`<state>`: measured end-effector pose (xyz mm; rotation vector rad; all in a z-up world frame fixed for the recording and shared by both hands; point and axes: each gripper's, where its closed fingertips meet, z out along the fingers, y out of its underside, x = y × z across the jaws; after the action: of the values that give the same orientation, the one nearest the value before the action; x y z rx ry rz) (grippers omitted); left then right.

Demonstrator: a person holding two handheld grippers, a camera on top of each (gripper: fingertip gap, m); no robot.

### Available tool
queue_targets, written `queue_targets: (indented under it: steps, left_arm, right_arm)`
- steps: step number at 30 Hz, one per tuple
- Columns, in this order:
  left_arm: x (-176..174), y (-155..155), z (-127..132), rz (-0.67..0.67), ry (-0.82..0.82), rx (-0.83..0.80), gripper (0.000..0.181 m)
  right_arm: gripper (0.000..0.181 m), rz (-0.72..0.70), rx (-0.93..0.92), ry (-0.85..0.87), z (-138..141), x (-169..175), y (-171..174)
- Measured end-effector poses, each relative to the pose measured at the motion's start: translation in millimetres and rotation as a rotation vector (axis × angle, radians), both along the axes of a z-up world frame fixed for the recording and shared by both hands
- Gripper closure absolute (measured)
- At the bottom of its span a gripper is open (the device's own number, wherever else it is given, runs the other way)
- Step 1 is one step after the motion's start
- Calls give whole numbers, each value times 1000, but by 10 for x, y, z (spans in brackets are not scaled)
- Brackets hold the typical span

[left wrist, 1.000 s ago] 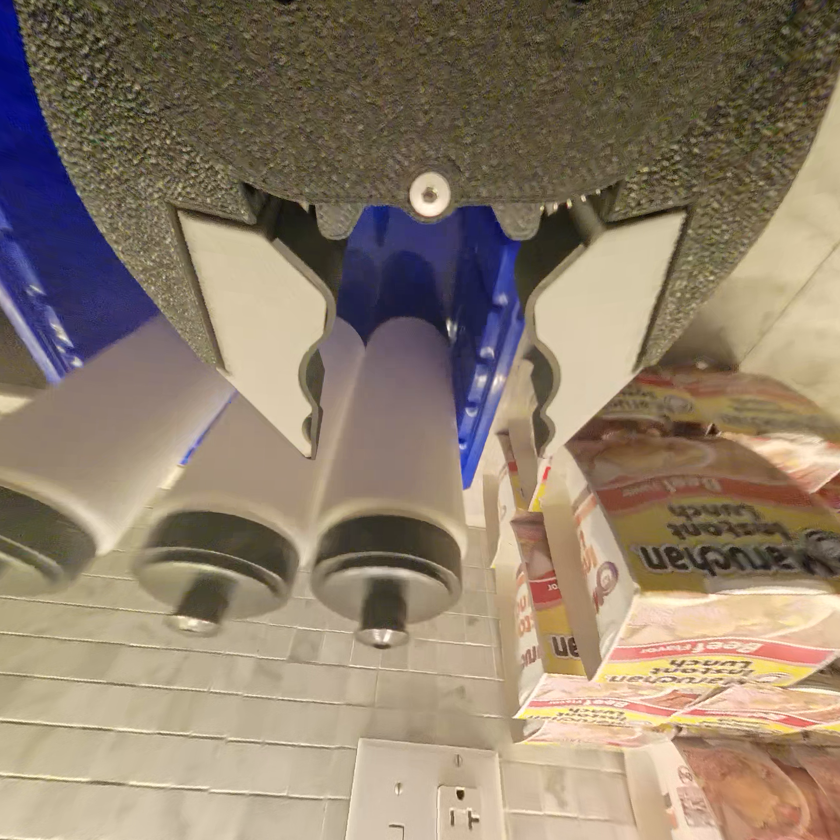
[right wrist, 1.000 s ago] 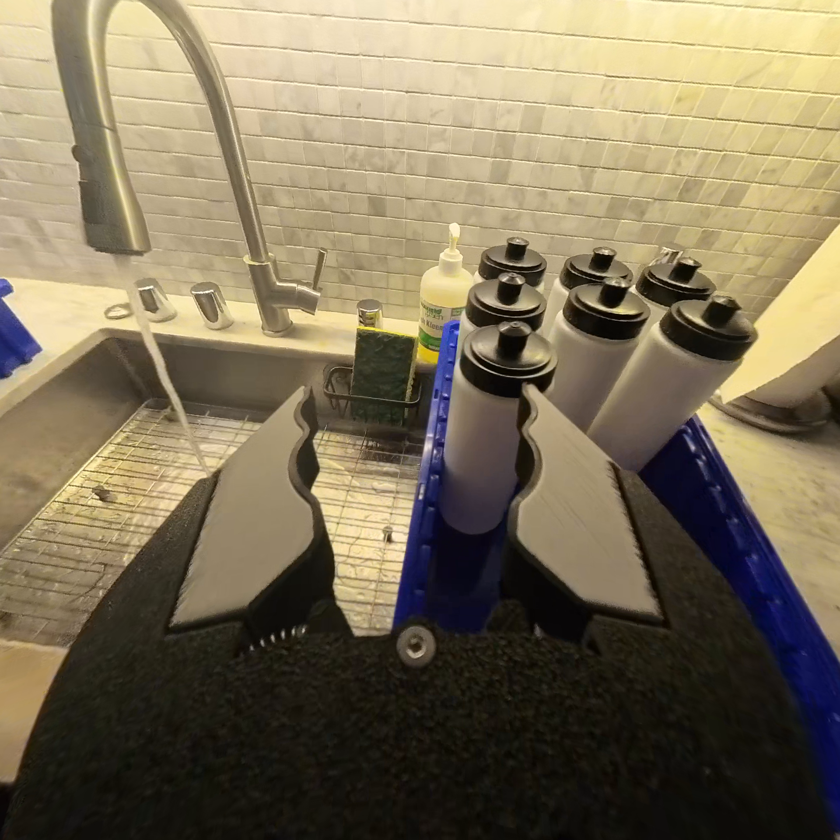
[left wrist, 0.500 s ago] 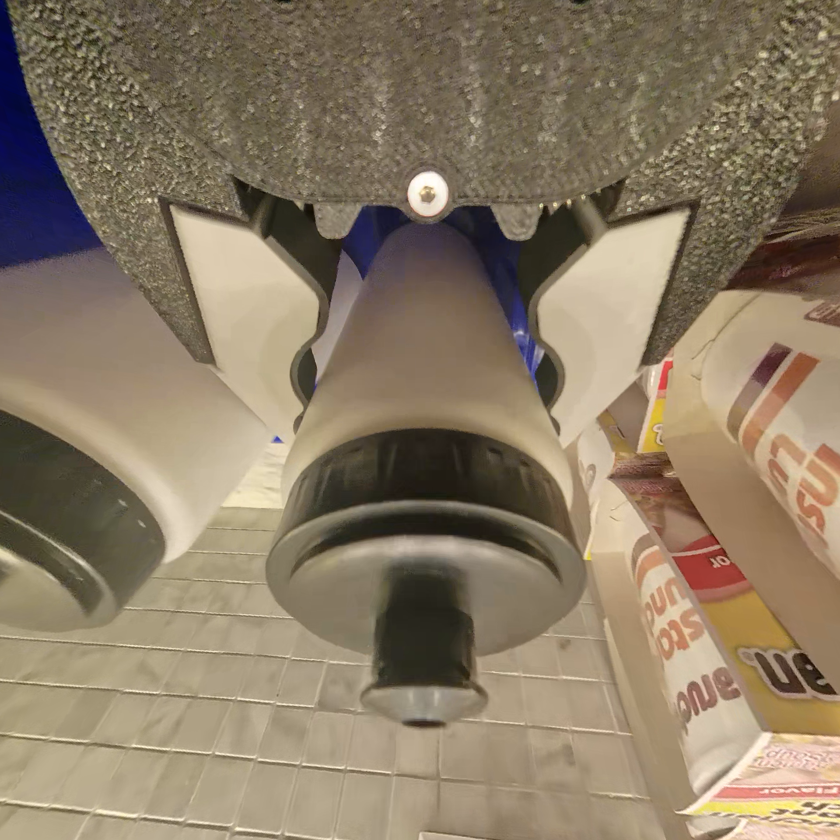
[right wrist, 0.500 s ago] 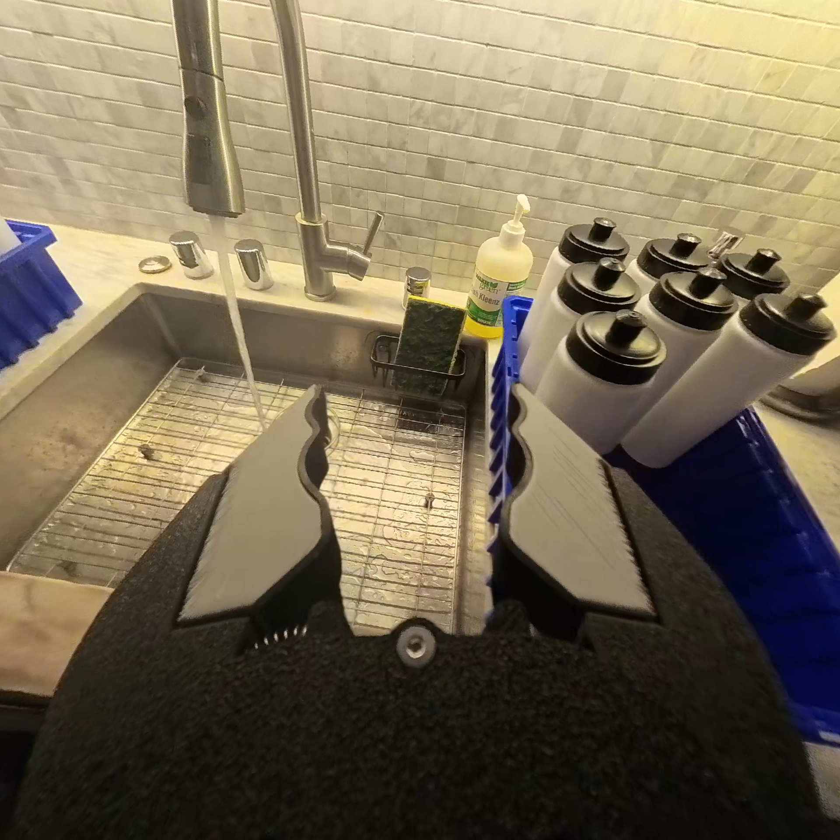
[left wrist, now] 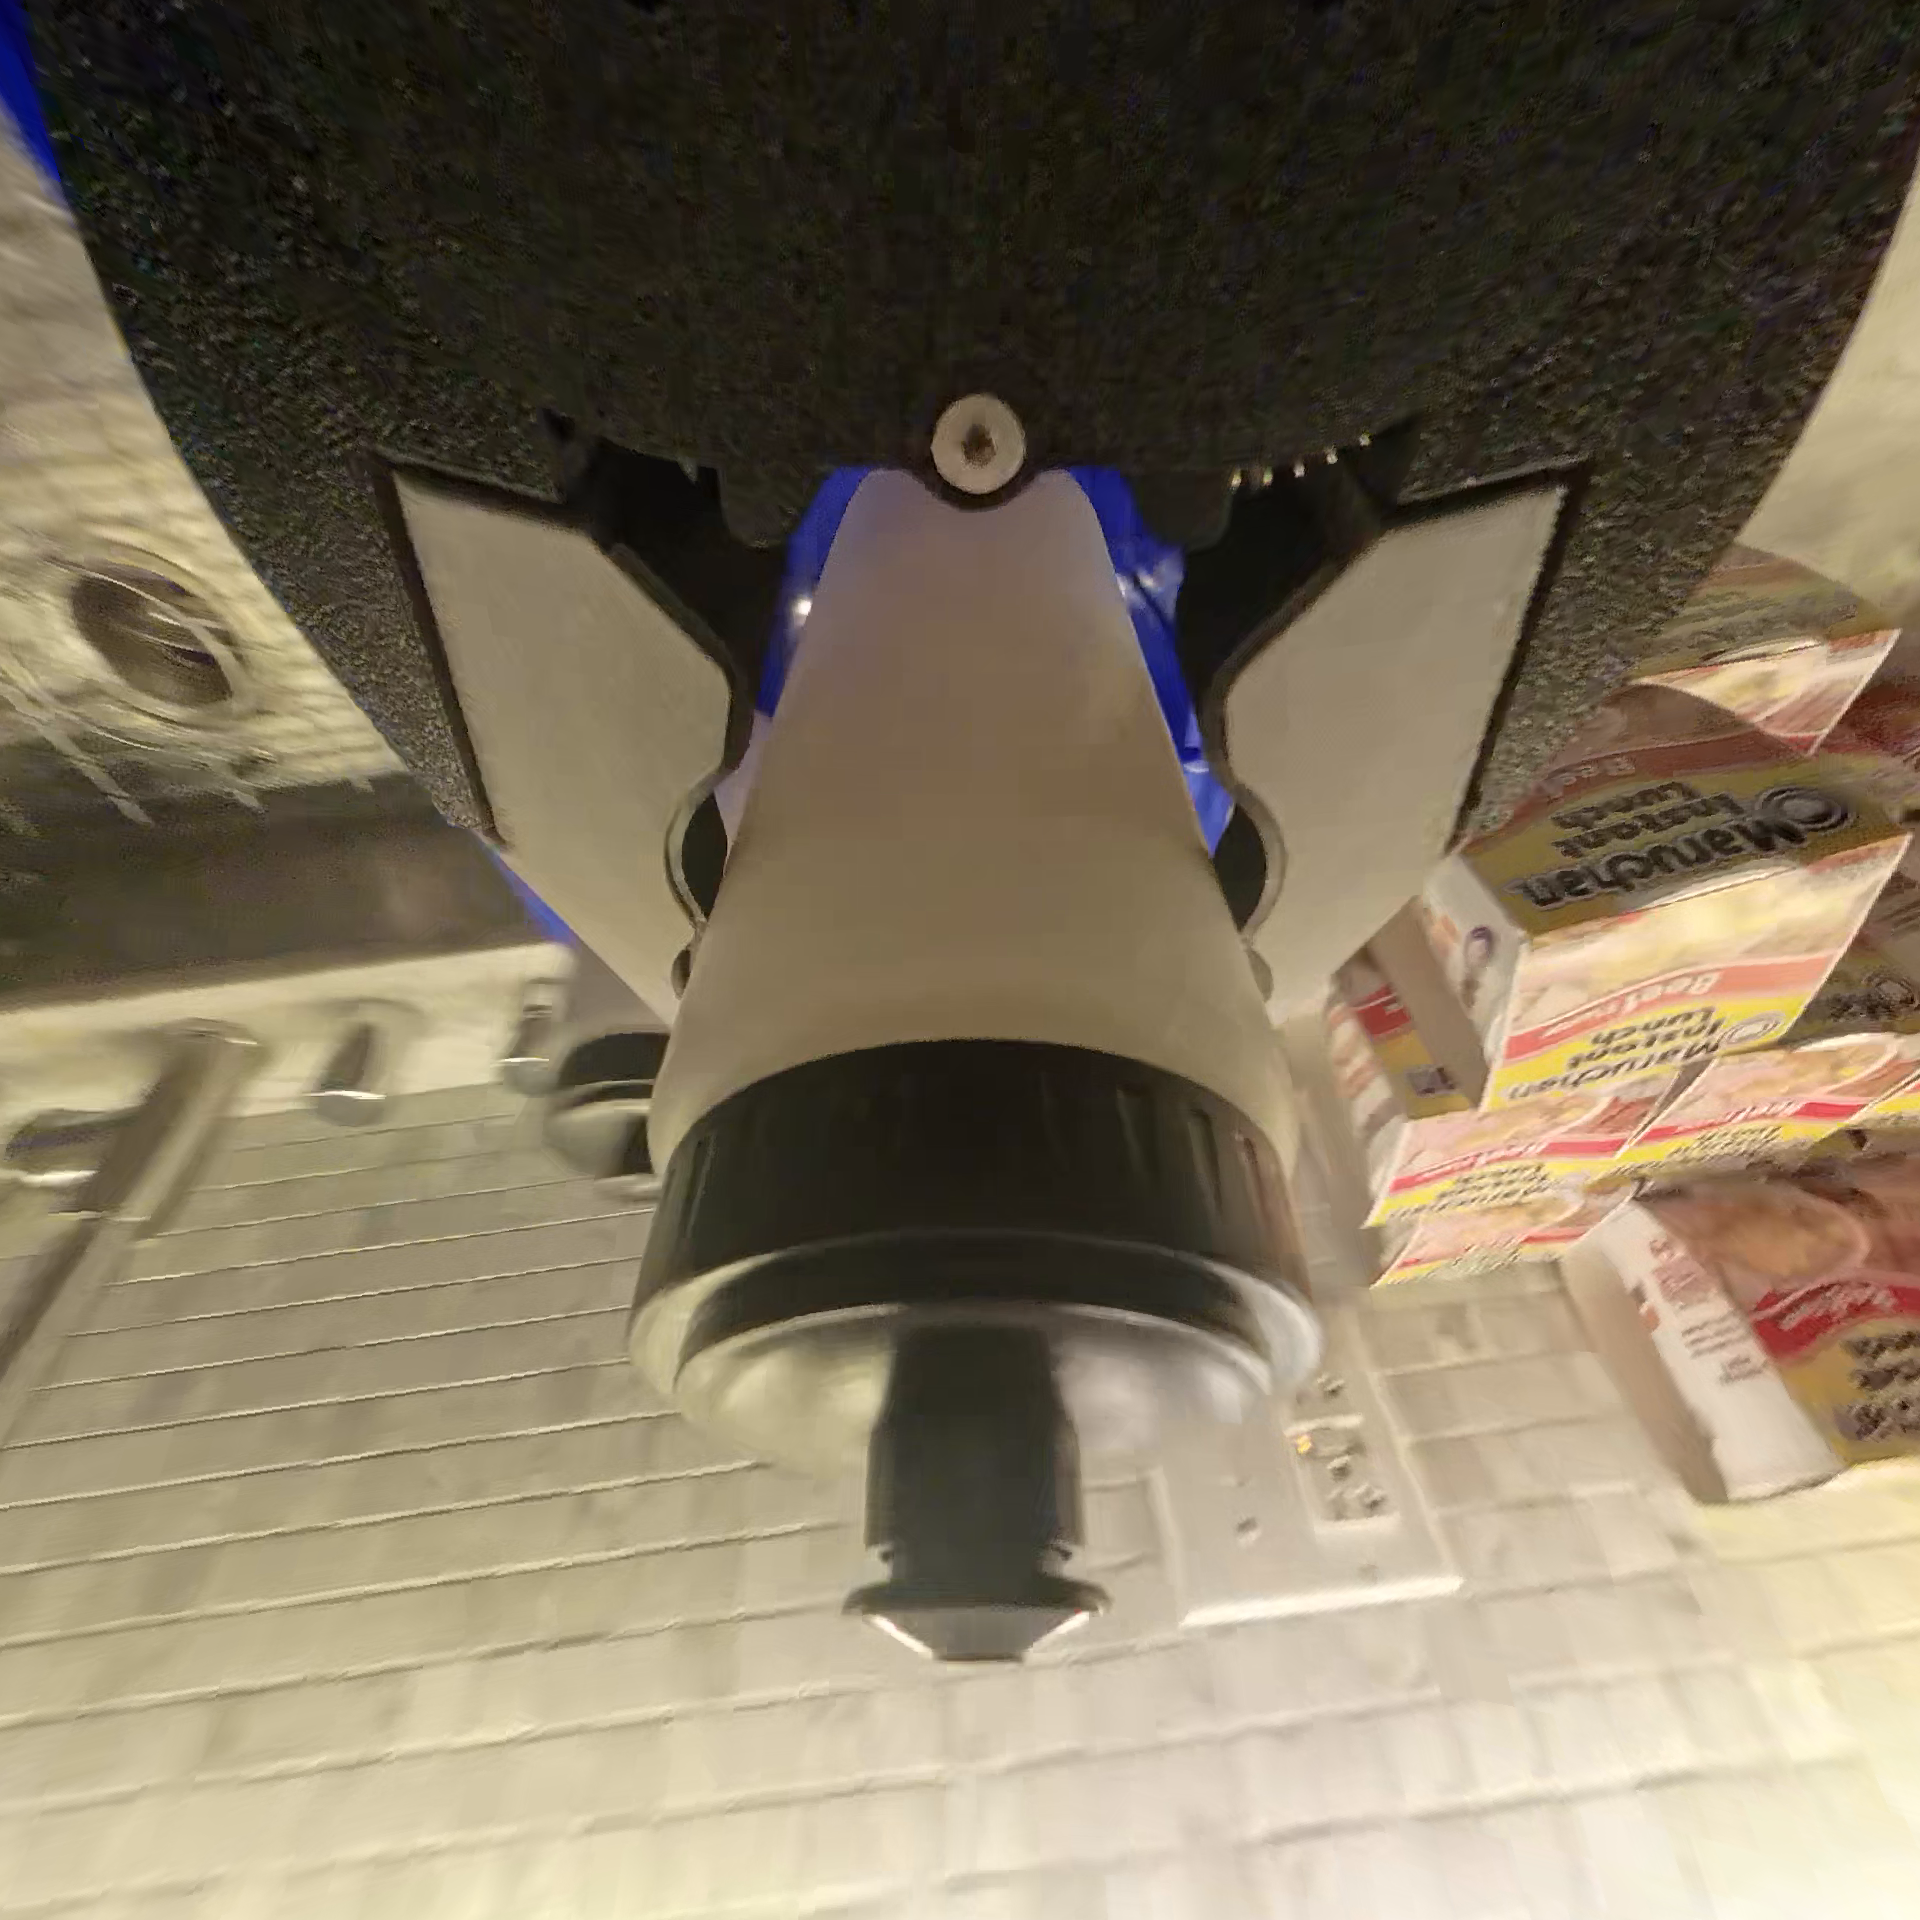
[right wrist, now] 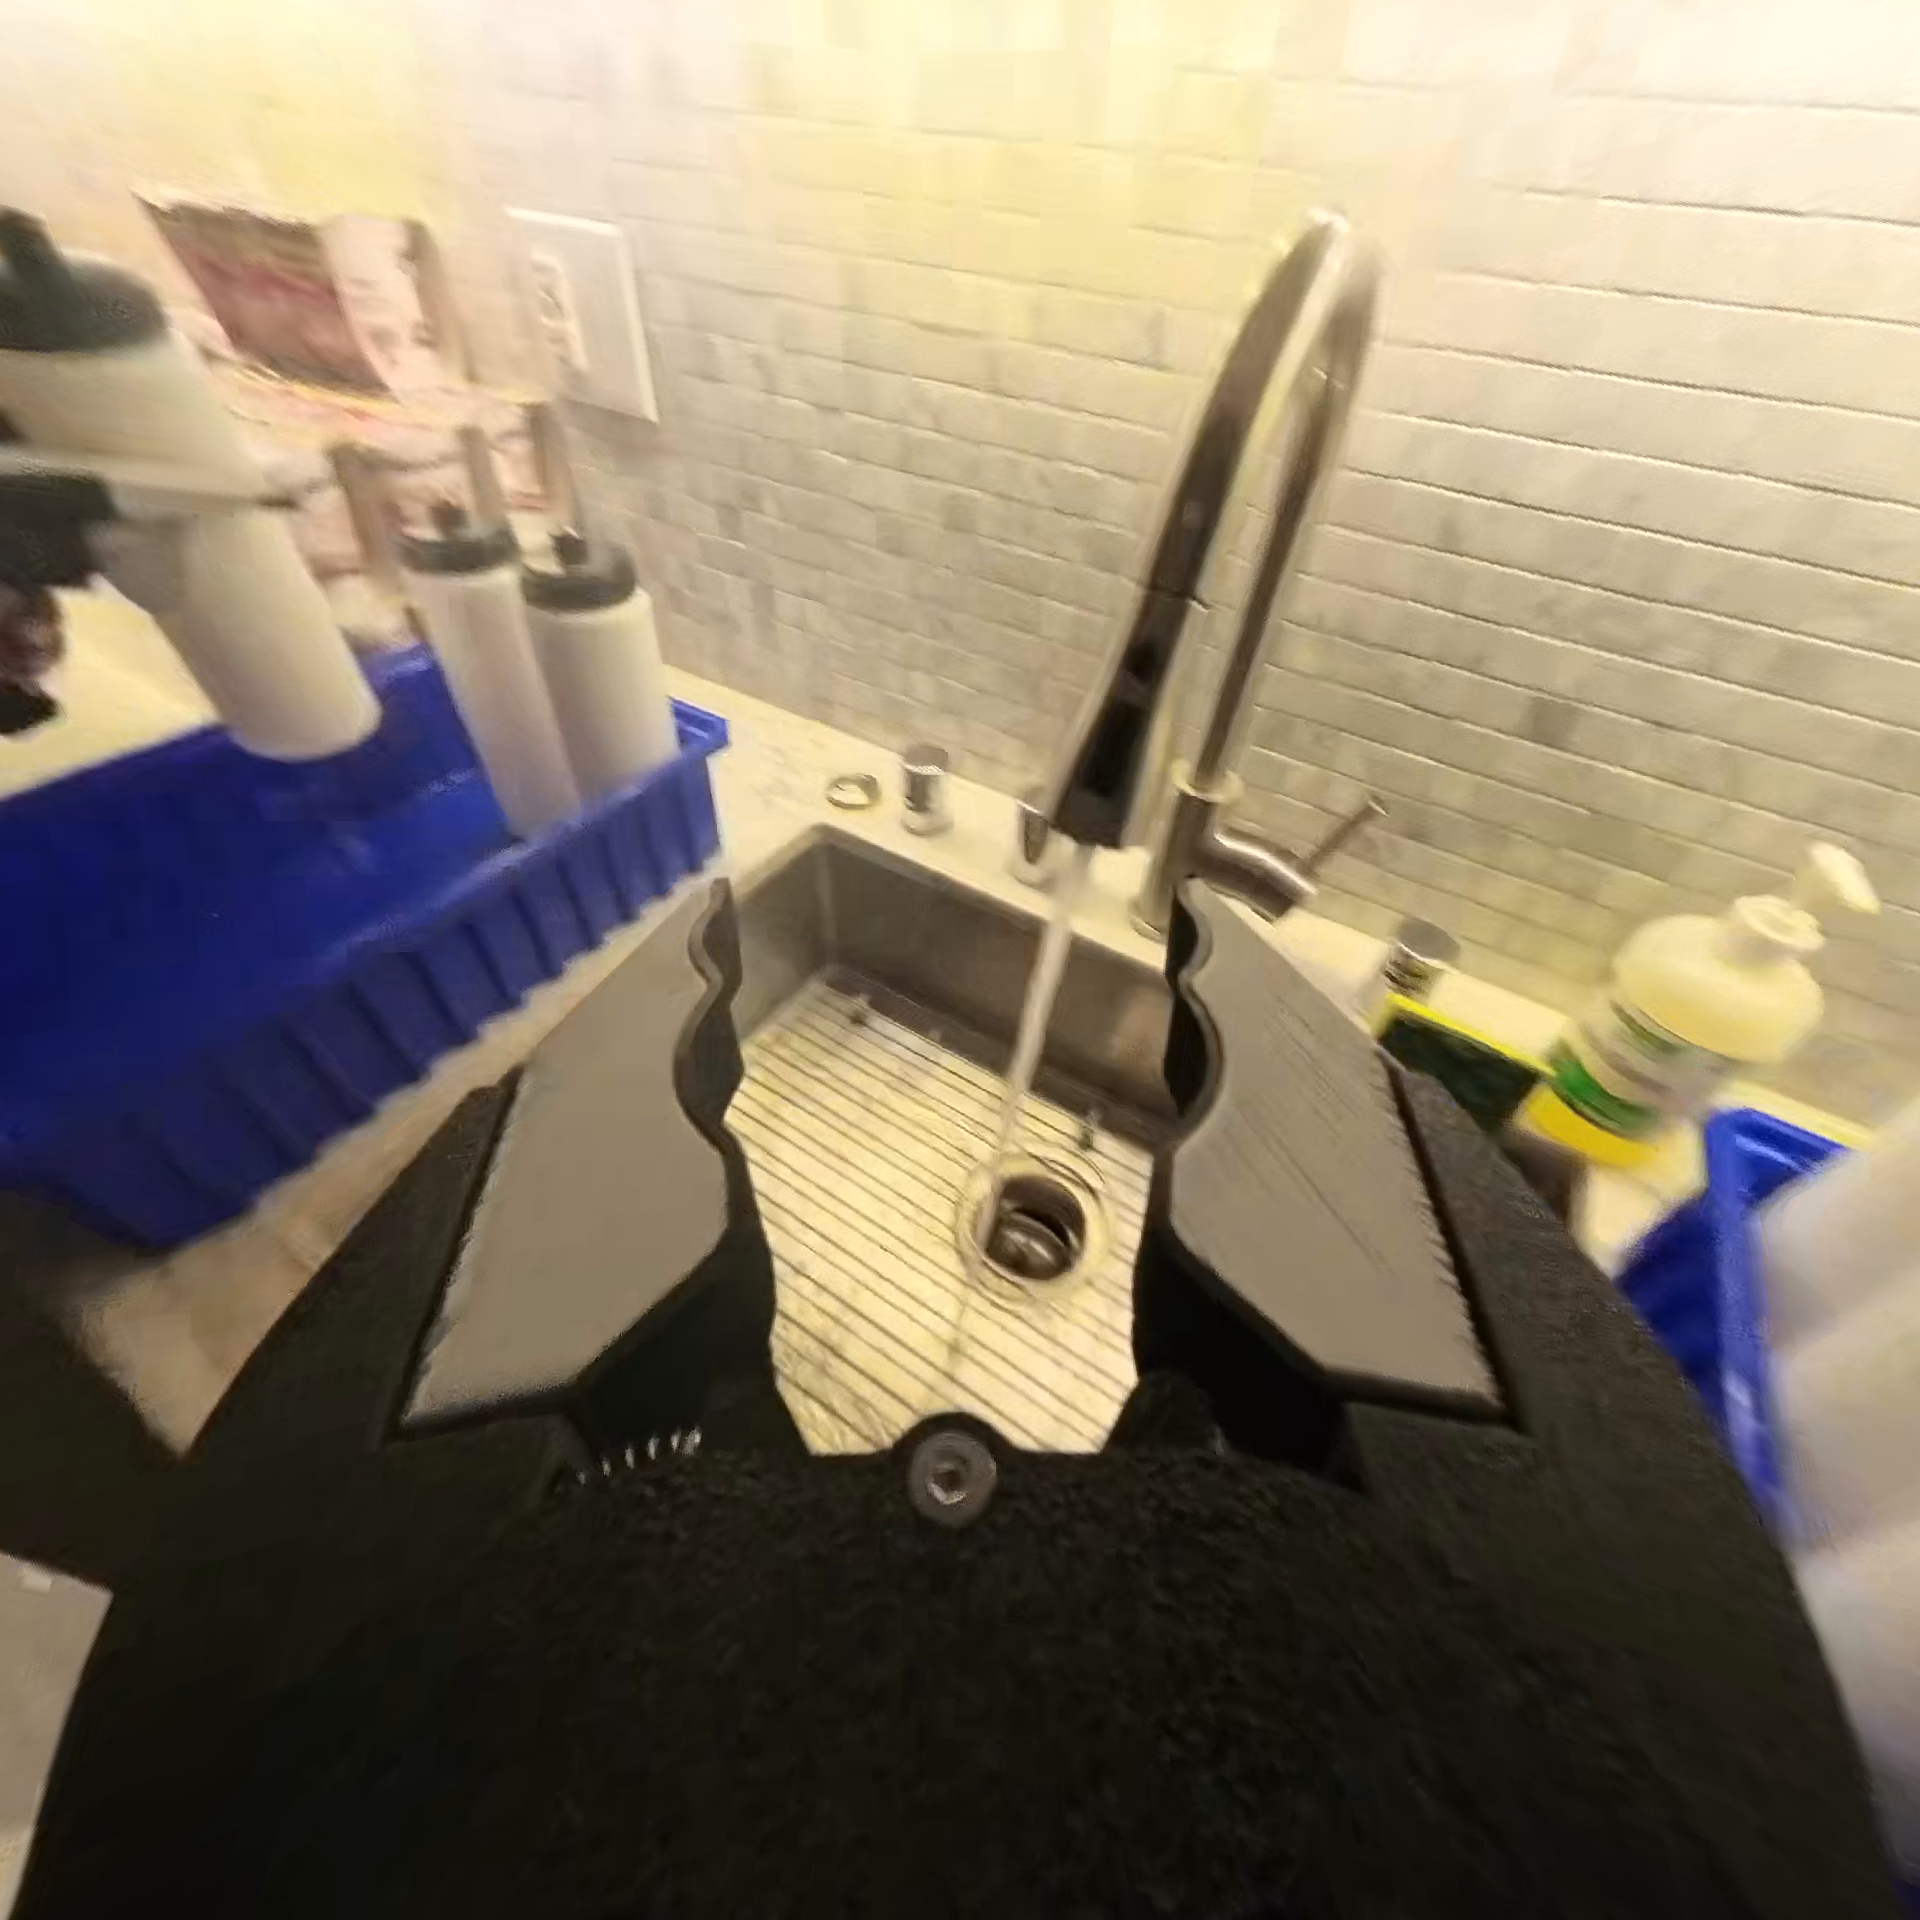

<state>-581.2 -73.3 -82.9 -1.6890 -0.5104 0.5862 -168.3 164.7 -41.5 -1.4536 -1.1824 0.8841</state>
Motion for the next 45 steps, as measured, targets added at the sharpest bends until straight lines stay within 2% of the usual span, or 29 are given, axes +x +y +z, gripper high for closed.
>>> queue_targets:
  steps: [1,4,7,10,12,14,18,22,25,29,32,34,36,38,39,41,45]
  left_arm:
    - [265,37,94,-41,-3,-3,80]
    - [1150,295,282,-203,-44,-4,84]
    - [2016,656,280,-354,-100,-22,84]
    - [2754,1005,220,-470,-118,-54,84]
    - [3157,1200,196,-540,-115,-72,84]
    - [3496,1366,173,-604,-116,-90,84]
    - [3875,1595,162,-672,-78,-110,84]
    - [4181,1776,235,-754,-76,-42,82]
    - [4376,1914,101,-811,-116,-84,68]
    - [4604,2018,77,-924,-168,-114,74]
    - [4870,1984,130,-1112,-226,-103,76]
    - [5105,1882,209,-1288,-252,-83,78]
    - [5430,1663,333,-1537,-310,-65,77]
    - [5632,1535,449,-1685,-393,-18,77]
    - [5649,1551,481,-1687,-405,7,76]
    - [5551,1671,534,-1602,-411,54,77]
    - [5078,1989,470,-1241,-315,83,76]
  right_arm:
    - [99,61,-24,47,106,-205,-162]
    - [95,254,-71,166,456,-737,-730]
    - [91,450,-119,186,636,-1035,-1261]
    - [80,562,-127,86,524,-1094,-1480]
    - [85,603,-109,33,417,-1004,-1484]
    - [98,637,-119,25,385,-847,-1446]
    - [103,627,-141,42,394,-539,-1239]
    - [104,606,-223,82,446,-292,-1022]
    - [104,616,-268,115,546,-144,-942]
    - [104,641,-251,117,572,3,-860]
    - [104,821,-239,109,623,179,-918]
    - [104,1085,-226,114,696,418,-1082]
    - [104,1367,-307,109,812,700,-1229]
    - [104,1519,-338,69,866,827,-1310]
    - [100,1524,-340,62,891,807,-1300]
    - [93,1392,-352,102,976,628,-1184]
    - [80,875,-224,198,985,328,-783]
